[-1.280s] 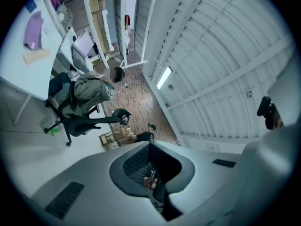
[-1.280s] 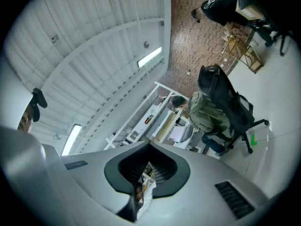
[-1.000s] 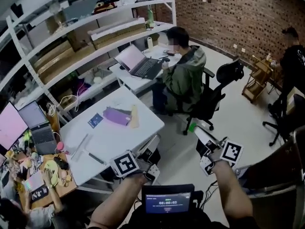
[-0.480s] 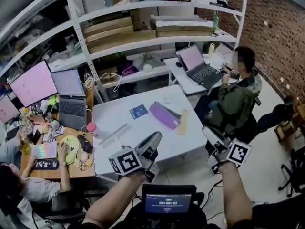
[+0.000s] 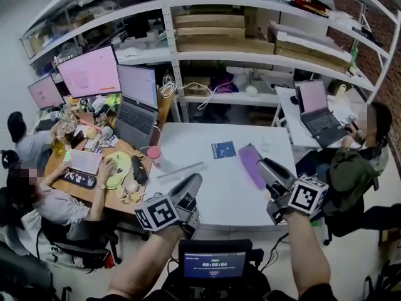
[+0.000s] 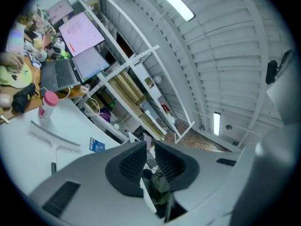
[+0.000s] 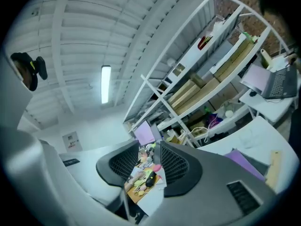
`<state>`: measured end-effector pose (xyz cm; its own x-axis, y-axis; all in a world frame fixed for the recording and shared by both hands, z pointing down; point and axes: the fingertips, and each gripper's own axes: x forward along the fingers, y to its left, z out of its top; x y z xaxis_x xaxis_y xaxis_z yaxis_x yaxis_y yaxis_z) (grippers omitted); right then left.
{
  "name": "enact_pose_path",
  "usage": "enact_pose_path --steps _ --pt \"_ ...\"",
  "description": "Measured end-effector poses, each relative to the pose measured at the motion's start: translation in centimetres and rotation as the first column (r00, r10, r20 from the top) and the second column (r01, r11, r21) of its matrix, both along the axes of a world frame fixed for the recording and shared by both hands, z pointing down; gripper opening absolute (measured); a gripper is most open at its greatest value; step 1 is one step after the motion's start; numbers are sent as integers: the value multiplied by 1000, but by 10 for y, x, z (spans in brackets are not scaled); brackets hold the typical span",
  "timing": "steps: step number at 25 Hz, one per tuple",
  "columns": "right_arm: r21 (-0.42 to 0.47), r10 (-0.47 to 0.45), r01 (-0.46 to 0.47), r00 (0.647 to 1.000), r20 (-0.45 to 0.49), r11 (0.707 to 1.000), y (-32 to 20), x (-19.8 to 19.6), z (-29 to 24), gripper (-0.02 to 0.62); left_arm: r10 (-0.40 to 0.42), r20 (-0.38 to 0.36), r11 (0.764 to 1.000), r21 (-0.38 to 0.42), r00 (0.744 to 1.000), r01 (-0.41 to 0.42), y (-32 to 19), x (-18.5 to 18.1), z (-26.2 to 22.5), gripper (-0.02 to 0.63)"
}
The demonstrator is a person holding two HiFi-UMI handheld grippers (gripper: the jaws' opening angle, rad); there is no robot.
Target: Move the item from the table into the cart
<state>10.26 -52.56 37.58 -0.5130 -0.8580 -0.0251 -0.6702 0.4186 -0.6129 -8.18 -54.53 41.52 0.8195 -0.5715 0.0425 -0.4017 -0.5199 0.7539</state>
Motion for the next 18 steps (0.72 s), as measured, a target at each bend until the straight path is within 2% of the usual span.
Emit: enact_pose_path --steps 1,2,3,5,9,13,15,18 --pt "-1 -42 42 999 -31 999 -15 -6 0 151 -46 19 999 10 999 45 -7 -8 1 67" --pt "-4 -84 84 995 -57 996 -29 -15 1 206 -87 40 996 22 995 87 -14 -17 2 78" --pt "-7 -119 118 989 -87 993 -42 -25 2 224 -126 59 992 30 990 125 -21 -26 4 89" --pt "-20 -173 172 973 -153 985 -68 -44 10 224 -199 93 980 28 975 198 -33 -47 13 114" --pt "-67 -283 275 938 -201 959 -110 -101 31 224 -320 199 947 38 926 319 -57 -101 31 131" --pt "-132 -325 300 907 -268 945 -150 -156 58 224 -378 279 924 55 883 378 -81 -151 42 150" --pt "-181 -340 298 895 -288 937 -164 -184 79 288 -390 331 917 60 859 393 -91 -172 52 163" --pt "-248 -357 282 867 -347 927 -187 -222 117 291 -402 388 909 63 829 411 -111 -201 72 166"
